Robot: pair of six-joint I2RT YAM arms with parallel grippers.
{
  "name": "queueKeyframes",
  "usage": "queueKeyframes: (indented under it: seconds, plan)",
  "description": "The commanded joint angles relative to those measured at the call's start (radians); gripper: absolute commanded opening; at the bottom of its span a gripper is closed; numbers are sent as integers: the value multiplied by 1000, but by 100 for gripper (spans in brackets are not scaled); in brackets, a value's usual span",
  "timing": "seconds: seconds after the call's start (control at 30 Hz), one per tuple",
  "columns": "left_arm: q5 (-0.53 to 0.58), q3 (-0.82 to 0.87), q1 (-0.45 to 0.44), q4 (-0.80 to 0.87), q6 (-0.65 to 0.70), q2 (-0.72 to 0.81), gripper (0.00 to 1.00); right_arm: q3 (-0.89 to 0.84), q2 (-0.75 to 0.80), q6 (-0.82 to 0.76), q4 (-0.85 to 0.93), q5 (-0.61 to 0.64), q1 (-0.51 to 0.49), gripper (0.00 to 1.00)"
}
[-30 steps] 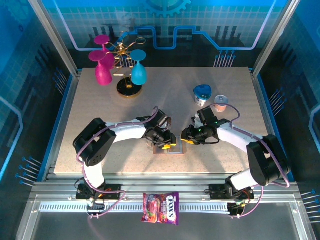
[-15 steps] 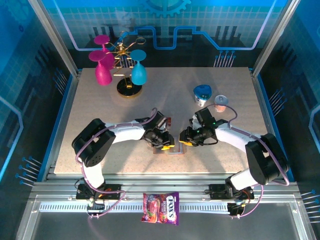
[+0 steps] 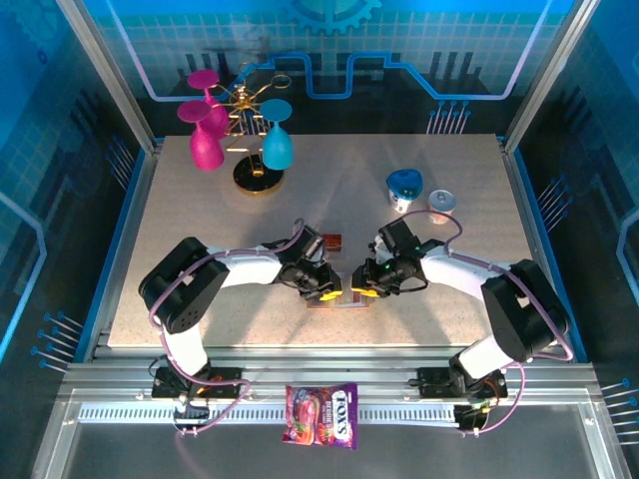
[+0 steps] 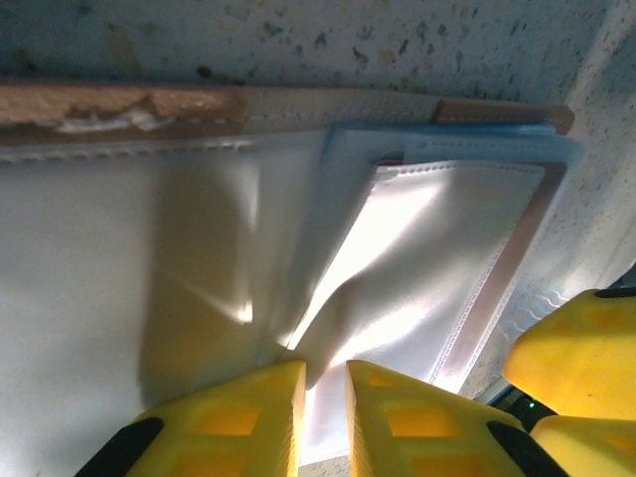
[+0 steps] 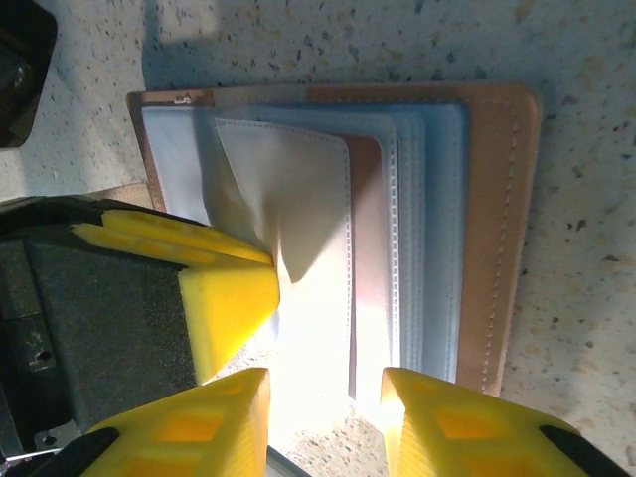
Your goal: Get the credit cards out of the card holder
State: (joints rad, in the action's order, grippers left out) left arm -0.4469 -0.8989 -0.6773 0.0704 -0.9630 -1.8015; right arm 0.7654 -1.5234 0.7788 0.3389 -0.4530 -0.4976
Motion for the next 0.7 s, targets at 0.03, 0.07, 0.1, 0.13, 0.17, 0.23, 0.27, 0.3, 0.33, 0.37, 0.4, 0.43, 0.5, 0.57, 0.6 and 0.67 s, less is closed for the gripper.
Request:
queueKeyframes:
  seconds: [0.03,0.07,0.1,0.13,0.17,0.23,0.27,0.3,0.33,0.37,0.4,0.43,0.5,0.57,0.6,0.67]
  plan:
    - [-25,44,14,-41,-31,8,19,19,-22,19,-5,-13,-22,35]
    - [-27,47,16,-46,-32,8,19,18,-28,20,-9,-12,-25,35]
    - [-28,53,18,-53,-35,9,19,19,-34,22,-11,-13,-27,35]
    - [-31,58,19,-59,-38,9,18,19,-41,21,-14,-13,-28,35]
    - [-34,62,21,-68,-43,8,18,19,-47,22,-15,-13,-30,35]
    - [-41,72,26,-83,-50,8,18,20,-58,23,-19,-13,-34,35]
    - [-44,76,27,-93,-54,6,18,19,-62,24,-22,-13,-36,35]
    - [-48,81,28,-99,-57,7,18,19,-66,25,-24,-12,-38,35]
    - [-50,82,29,-104,-60,4,18,19,-71,24,-26,-13,-39,35]
    - [-51,85,30,-110,-62,3,18,20,-74,26,-27,-13,-41,35]
    - [-56,87,32,-115,-63,2,18,19,-78,27,-31,-13,-41,35]
    - [-57,89,32,-119,-65,0,18,19,-81,29,-32,-13,-42,35]
    - [-63,93,34,-131,-72,-4,18,21,-84,33,-38,-14,-45,35]
    - [-66,97,35,-142,-77,-6,17,23,-86,37,-43,-15,-48,35]
    - [-69,99,37,-149,-80,-6,17,23,-85,41,-49,-19,-48,34]
    - [-72,100,38,-156,-83,-6,17,23,-87,49,-62,-28,-48,33]
